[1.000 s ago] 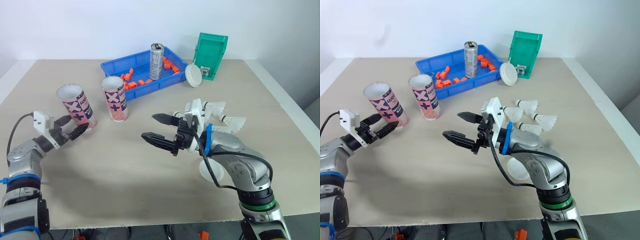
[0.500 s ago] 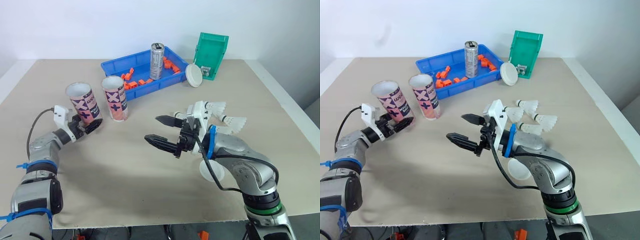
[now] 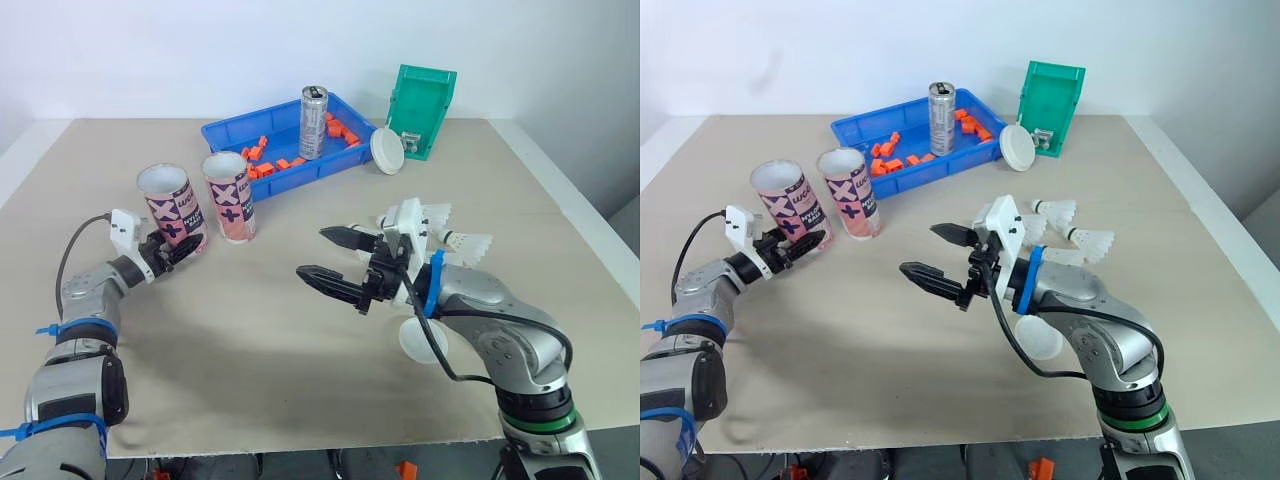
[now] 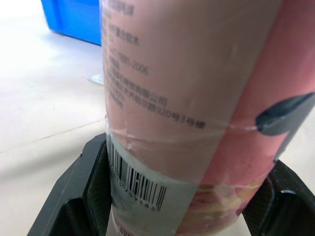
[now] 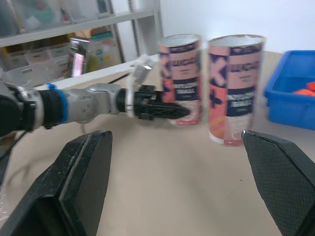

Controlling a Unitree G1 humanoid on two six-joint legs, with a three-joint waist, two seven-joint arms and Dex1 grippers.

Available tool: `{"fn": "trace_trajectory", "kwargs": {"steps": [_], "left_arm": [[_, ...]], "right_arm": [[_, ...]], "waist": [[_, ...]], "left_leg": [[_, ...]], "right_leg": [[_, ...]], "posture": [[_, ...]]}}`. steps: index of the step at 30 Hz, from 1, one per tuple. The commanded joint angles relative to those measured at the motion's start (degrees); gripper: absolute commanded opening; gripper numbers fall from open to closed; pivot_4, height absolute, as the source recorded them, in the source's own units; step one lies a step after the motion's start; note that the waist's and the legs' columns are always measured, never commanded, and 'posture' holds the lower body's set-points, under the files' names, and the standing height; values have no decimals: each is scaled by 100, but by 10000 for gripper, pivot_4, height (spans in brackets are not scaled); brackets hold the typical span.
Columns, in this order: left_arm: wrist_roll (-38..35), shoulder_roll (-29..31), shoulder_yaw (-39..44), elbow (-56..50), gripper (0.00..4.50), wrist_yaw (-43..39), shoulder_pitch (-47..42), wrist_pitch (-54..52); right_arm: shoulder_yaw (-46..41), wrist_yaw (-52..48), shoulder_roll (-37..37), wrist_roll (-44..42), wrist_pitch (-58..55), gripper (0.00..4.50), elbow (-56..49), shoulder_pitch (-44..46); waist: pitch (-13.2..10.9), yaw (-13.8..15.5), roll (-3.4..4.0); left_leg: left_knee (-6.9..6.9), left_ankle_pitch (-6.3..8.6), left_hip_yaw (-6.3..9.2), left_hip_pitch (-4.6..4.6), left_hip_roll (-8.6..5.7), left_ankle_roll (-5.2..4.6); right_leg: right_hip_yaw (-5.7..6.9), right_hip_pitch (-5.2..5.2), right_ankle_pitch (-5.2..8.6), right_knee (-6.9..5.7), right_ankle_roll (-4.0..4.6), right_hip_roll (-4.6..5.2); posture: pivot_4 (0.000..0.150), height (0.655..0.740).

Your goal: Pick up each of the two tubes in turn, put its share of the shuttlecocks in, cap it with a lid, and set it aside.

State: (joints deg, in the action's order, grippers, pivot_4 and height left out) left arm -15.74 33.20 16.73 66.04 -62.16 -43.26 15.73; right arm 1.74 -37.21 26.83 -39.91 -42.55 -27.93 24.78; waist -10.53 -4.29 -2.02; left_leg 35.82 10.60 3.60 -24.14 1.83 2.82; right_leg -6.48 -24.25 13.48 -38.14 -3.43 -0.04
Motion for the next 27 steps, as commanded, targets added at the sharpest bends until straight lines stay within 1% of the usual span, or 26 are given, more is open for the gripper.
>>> {"fn": "trace_trajectory", "kwargs": {"steps": [1,4,6,8,11,13,14,16,18,21,27], "left_arm": [[-62,260,-44,-698,27568,-437,201,31],[-63,521,-347,-1607,27568,-1124,598,-436],[-140,815,-604,-2455,27568,-1683,969,-916],[-151,1284,-913,-3474,27568,-2200,1413,-1482],[-255,1898,-1172,-4679,27568,-2635,1926,-2281],[-429,2170,-1260,-5260,27568,-2820,2059,-2786],[-509,2250,-1281,-5450,27568,-2872,2076,-3019],[-672,2487,-1480,-5752,27568,-2993,2055,-3347],[-676,2621,-1663,-5816,27568,-3034,2031,-3351],[-645,2734,-1934,-5786,27568,-3034,1955,-3293],[-313,3000,-2510,-5516,27568,-3034,1845,-2639]], "right_arm": [[-389,8,215,-253,-89,45000,-289,-160],[-770,27,487,-585,-367,45000,-469,-437],[-1057,28,673,-879,-574,45000,-718,-718],[-1347,38,926,-1130,-789,45000,-1003,-1154],[-1682,113,1250,-1300,-977,45000,-1308,-1803],[-1844,225,1310,-1384,-982,45000,-1527,-2233],[-1871,282,1323,-1383,-974,45000,-1634,-2410],[-1817,555,1263,-1149,-937,45000,-1861,-2901],[-1669,860,1173,-832,-826,45000,-1957,-3156],[-1380,1303,967,-466,-744,45000,-1918,-3211],[-830,1776,674,291,-494,45000,-1620,-3040]], "waist": [[0,0,0],[0,0,0],[0,-1,0],[0,-2,1],[-1,-3,2],[-2,4,7],[-1,8,5],[-2,8,5],[-1,6,4],[-2,-10,7],[0,-6,4]], "left_leg": [[0,0,1,0,0,0],[-1,0,2,-1,0,0],[-1,0,2,-1,0,0],[-2,0,2,-3,0,0],[-13,0,3,1,3,0],[-14,0,1,7,4,0],[-11,-7,-6,6,7,-10],[-7,-9,-18,7,21,-14],[-5,-12,-28,4,28,-17],[-2,-13,-45,10,29,-17],[-4,-14,-48,7,34,-19]], "right_leg": [[0,0,0,0,0,0],[0,0,1,0,1,0],[0,0,1,0,1,0],[0,0,3,0,3,1],[3,-1,13,-1,12,5],[6,1,17,-2,17,7],[11,2,26,-3,41,10],[16,6,27,-3,43,10],[18,4,25,-3,45,9],[14,1,20,-2,47,15],[14,-5,18,-2,53,12]], "posture": [[1500,7400],[1500,7400],[1500,7400],[1500,7400],[1500,7400],[1500,7400],[1500,7400],[1500,7400],[1500,7400],[1500,7400],[1500,7400]]}}
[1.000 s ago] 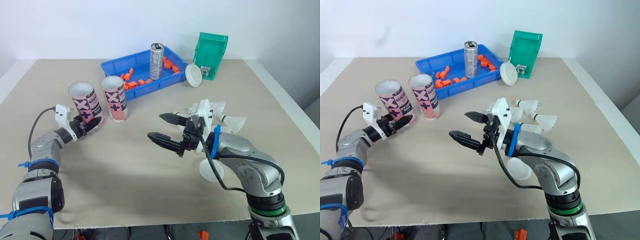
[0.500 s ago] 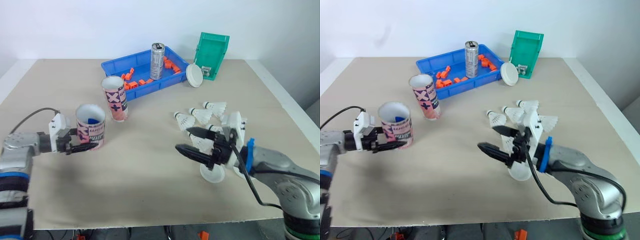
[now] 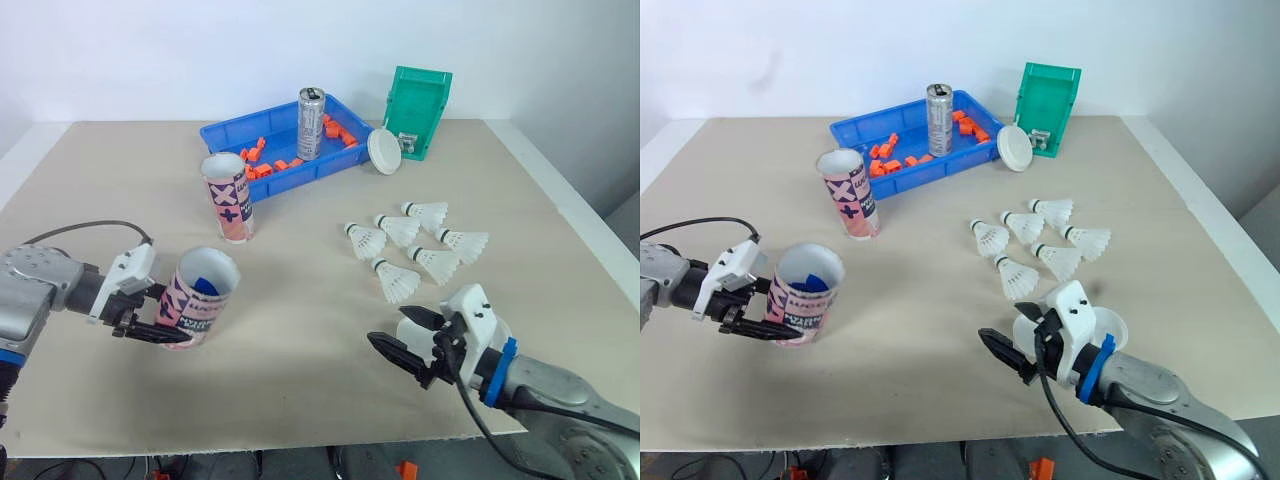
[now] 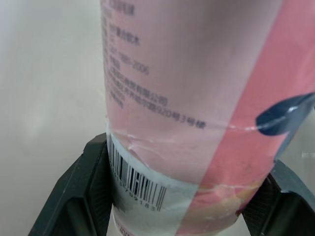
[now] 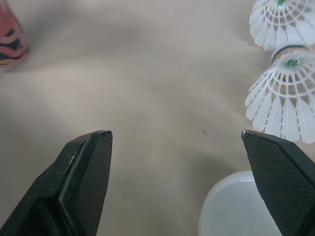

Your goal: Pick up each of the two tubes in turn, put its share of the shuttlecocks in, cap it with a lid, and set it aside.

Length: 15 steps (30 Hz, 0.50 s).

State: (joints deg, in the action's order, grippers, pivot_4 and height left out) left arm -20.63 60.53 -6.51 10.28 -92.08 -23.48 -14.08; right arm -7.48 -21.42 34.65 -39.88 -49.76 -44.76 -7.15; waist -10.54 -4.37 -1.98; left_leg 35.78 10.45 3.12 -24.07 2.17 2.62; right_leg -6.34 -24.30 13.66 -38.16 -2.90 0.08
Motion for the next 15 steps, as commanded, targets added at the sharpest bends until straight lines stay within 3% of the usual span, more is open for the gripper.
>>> {"fn": "trace_trajectory", "kwargs": {"steps": [1,15], "left_arm": [[226,318,-264,110,27568,-42,-149,459],[286,302,-352,255,27568,-42,-147,812]], "right_arm": [[105,212,-142,348,265,45000,134,195],[659,319,-572,1428,769,45000,1391,1091]], "waist": [[0,1,0],[5,1,13]], "left_leg": [[0,0,0,-2,1,0],[-3,-3,-1,7,24,-4]], "right_leg": [[1,0,0,1,0,-1],[-1,1,-8,-1,14,-27]], "posture": [[1500,7400],[1500,7400]]}}
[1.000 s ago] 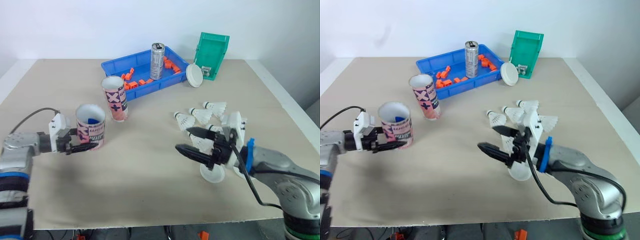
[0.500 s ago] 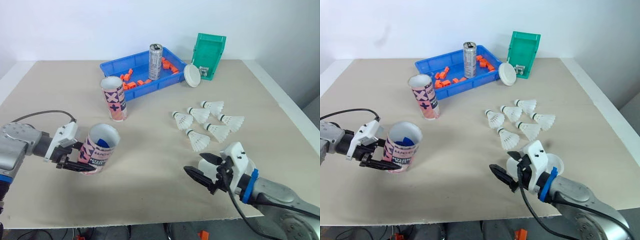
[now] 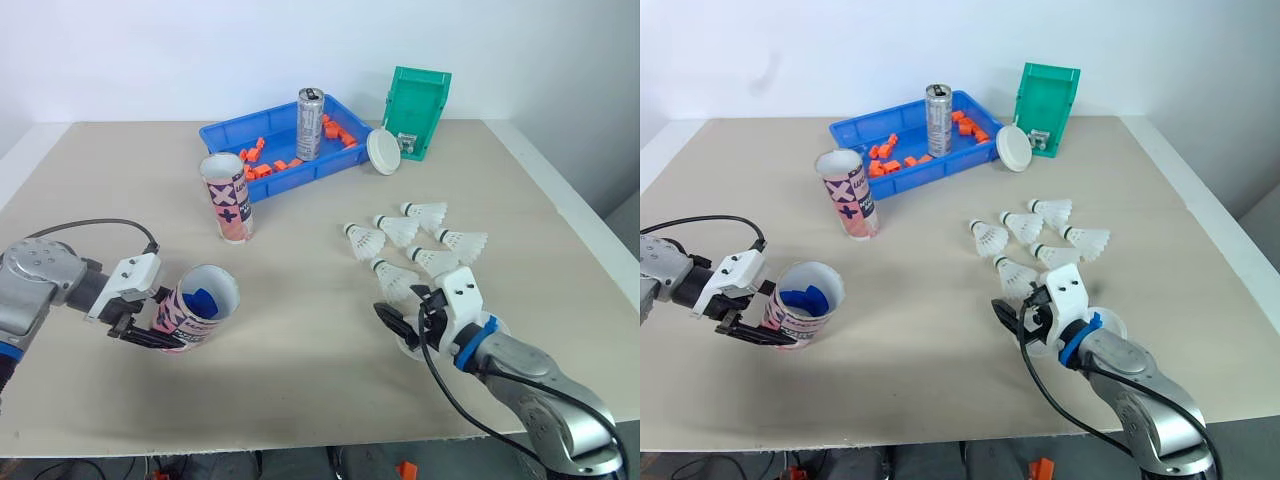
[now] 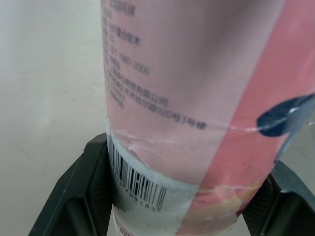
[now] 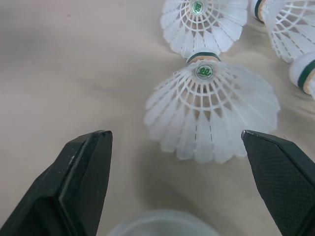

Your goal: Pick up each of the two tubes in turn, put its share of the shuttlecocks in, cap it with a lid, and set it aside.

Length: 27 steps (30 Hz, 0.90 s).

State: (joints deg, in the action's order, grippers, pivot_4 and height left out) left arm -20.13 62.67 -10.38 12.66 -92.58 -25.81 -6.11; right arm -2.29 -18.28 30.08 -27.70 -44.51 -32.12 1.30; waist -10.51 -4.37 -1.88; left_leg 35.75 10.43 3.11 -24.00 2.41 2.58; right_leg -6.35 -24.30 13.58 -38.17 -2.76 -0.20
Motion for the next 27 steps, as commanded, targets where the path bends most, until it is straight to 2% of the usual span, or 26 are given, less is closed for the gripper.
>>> {"fn": "trace_trajectory", "kwargs": {"steps": [1,7,10,12,15,18,21,24,27], "left_arm": [[246,69,53,3,27568,9,103,13],[243,-1,161,-124,27568,59,178,-63],[244,-30,210,-210,27480,93,219,-106],[228,-49,256,-277,27480,112,242,-153],[189,-68,310,-369,27480,133,266,-230],[199,-119,317,-399,27480,155,275,-273],[233,-203,304,-397,27480,185,284,-278],[290,-307,279,-390,27480,182,216,-274],[305,-426,290,-361,27480,181,101,-338]], "right_arm": [[203,6,-151,286,298,45000,225,310],[387,35,-420,618,491,45000,654,629],[466,79,-492,826,567,37464,843,727],[467,56,-526,892,606,30402,877,758],[454,6,-546,949,630,14200,840,775],[388,-90,-528,905,614,1461,641,754],[297,-404,-410,680,610,590,286,729],[498,-1126,121,704,844,590,51,827],[475,-1859,552,498,1006,590,53,1340]], "waist": [[2,1,4],[3,1,9],[3,1,10],[3,2,10],[3,2,10],[3,3,10],[2,6,12],[3,32,20],[3,47,24]], "left_leg": [[0,0,0,0,7,0],[0,0,1,0,18,0],[-1,0,2,1,23,0],[-1,0,2,0,23,0],[-1,0,2,-1,23,0],[-1,0,2,-1,23,0],[0,0,2,-1,23,0],[0,0,2,-2,21,0],[8,0,0,-2,19,0]], "right_leg": [[0,0,-1,0,2,-9],[-1,0,-2,-1,7,-23],[-2,-1,-3,-1,10,-30],[-2,-1,-3,-1,10,-30],[-3,-1,-2,-1,11,-30],[-3,-1,-2,-1,11,-31],[-3,-1,-2,-1,11,-30],[-4,0,-2,0,10,-30],[-6,5,-2,0,9,-28]], "posture": [[1500,7400],[1500,7400],[1500,7400],[1500,7400],[1500,7400],[1500,7400],[1500,7400],[1500,7400],[1500,7400]]}}
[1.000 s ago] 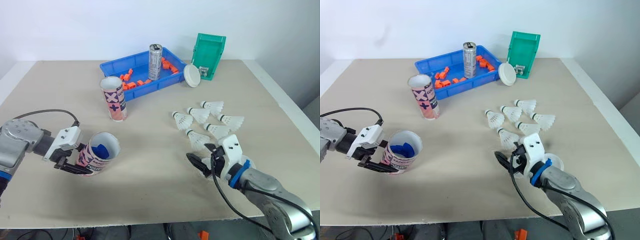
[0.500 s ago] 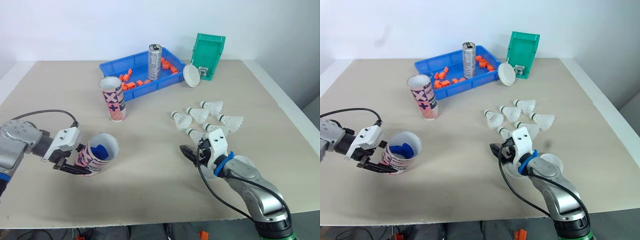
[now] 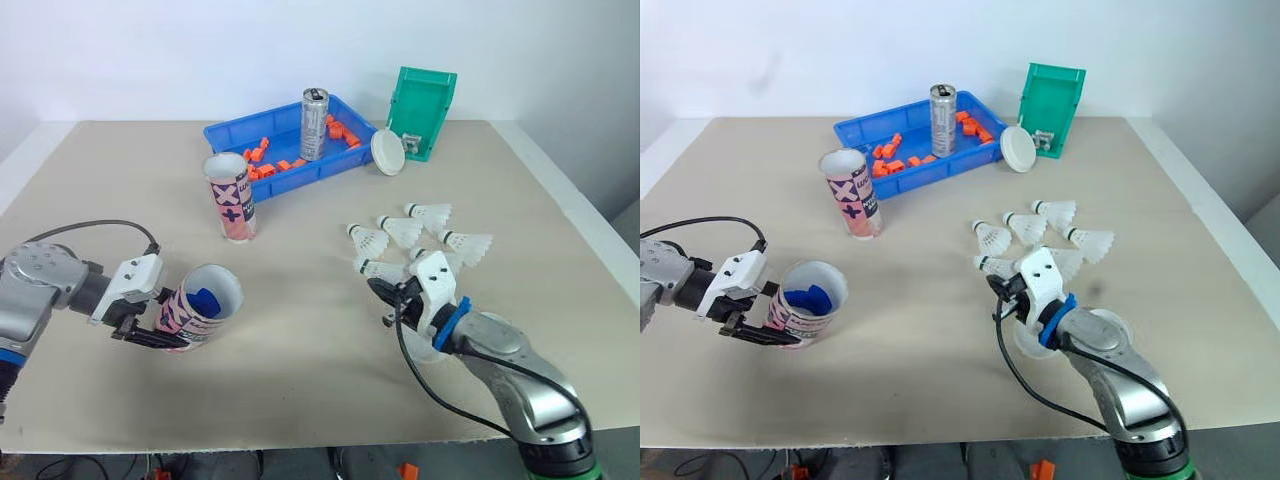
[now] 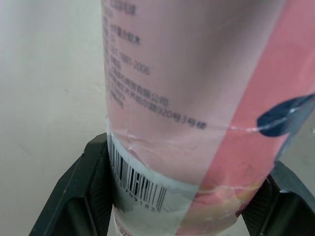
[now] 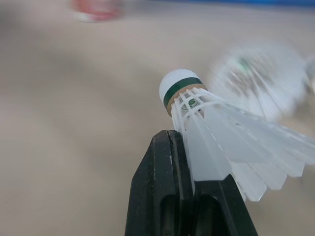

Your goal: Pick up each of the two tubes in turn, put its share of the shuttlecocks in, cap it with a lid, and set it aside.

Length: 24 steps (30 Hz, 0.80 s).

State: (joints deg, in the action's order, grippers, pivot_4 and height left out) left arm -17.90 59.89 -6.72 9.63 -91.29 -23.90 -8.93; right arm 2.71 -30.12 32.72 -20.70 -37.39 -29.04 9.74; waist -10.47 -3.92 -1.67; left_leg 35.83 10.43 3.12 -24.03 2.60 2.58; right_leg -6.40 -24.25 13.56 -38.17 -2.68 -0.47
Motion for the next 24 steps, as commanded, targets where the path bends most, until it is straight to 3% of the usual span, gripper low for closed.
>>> {"fn": "trace_trajectory", "kwargs": {"steps": [1,6,11,14,18,24], "left_arm": [[108,-176,-84,-36,27480,43,-122,-65],[229,-251,-146,45,27480,-55,-204,-101],[615,-177,-294,278,27480,-77,-274,125],[478,-152,-276,205,27480,-91,-267,-53],[471,-83,-271,193,27480,-119,-236,-99],[442,8,-244,117,27480,-121,-172,-184]], "right_arm": [[3,-979,428,-237,406,590,-172,809],[820,-2658,592,-131,1364,590,358,2453],[1656,-3641,218,338,2357,590,1199,3458],[2001,-3991,-99,773,3072,590,2018,3987],[2200,-4169,-572,1037,3568,590,2696,4499],[2358,-4855,-884,950,3851,590,2901,4784]], "waist": [[-4,4,8],[-13,-7,27],[-8,28,25],[-9,31,35],[-8,17,36],[-8,16,35]], "left_leg": [[5,0,-1,0,1,0],[25,-7,-12,-1,5,-8],[12,-6,-5,-10,9,-6],[16,-6,-6,-6,8,-7],[18,-8,-7,1,13,-7],[14,-8,-3,2,13,-7]], "right_leg": [[0,3,-1,-1,-1,0],[-2,2,-19,-1,-9,-1],[6,1,-1,-1,0,-5],[4,0,-6,-8,-3,-6],[7,0,-9,-16,2,-9],[8,-4,6,-41,7,-11]], "posture": [[1500,7400],[1500,7400],[1500,7400],[1500,7400],[1500,7400],[1500,7400]]}}
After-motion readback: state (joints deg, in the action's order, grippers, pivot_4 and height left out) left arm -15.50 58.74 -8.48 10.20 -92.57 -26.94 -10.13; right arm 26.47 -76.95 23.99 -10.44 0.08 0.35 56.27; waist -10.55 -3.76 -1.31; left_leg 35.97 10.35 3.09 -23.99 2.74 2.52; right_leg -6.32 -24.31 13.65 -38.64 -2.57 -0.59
